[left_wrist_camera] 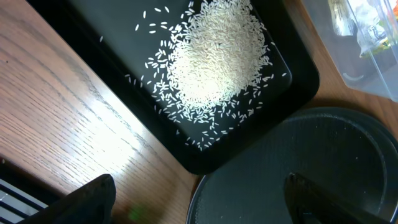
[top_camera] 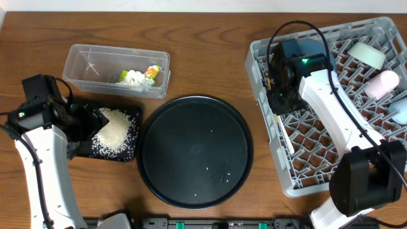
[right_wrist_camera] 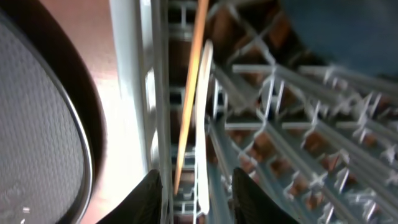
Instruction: Sort waste into correct bins and load items into the dishwasher rack
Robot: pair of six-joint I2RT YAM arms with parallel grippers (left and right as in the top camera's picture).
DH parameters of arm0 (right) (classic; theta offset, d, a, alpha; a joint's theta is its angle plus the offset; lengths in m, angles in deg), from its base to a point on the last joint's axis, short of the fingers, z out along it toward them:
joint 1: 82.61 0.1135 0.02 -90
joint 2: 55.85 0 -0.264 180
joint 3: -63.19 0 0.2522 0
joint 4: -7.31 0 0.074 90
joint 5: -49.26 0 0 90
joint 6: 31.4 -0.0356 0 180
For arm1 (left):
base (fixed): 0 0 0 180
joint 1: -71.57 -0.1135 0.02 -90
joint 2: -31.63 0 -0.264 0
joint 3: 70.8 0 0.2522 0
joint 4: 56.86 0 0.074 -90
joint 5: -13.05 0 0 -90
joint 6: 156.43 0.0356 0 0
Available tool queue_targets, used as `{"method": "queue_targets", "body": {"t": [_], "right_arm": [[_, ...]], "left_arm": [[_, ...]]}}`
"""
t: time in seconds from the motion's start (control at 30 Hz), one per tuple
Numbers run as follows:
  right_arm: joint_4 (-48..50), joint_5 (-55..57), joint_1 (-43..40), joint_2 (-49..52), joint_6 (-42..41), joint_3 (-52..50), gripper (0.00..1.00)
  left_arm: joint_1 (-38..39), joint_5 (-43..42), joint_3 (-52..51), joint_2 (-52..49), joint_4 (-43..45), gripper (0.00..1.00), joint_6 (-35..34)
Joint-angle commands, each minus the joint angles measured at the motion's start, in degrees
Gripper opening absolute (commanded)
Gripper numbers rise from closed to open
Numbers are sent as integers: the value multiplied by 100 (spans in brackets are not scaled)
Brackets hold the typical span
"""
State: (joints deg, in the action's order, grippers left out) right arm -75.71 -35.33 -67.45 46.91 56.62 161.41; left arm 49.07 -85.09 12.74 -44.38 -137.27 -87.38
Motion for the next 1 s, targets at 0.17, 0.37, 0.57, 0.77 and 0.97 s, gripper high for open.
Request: {"method": "queue_targets", "body": {"t": [0.17, 0.37, 0.57, 0.77, 0.97], "right_arm": [[-599, -334, 118, -11, -227, -28, 24], [-595, -503, 415, -11, -321, -184, 23], [-417, 208, 623, -11, -1259, -629, 4], [-111, -422, 726, -11, -1139, -643, 4], [354, -1132, 774, -11, -1447, -643, 1]], "left_arm": [[-20, 70, -33, -20, -15, 88, 31], [-20, 72, -33, -20, -15, 88, 31], [-20, 72, -33, -20, -17, 88, 31], [-20, 72, -33, -20, -15, 88, 31], [-20, 70, -33, -20, -15, 88, 31]]}}
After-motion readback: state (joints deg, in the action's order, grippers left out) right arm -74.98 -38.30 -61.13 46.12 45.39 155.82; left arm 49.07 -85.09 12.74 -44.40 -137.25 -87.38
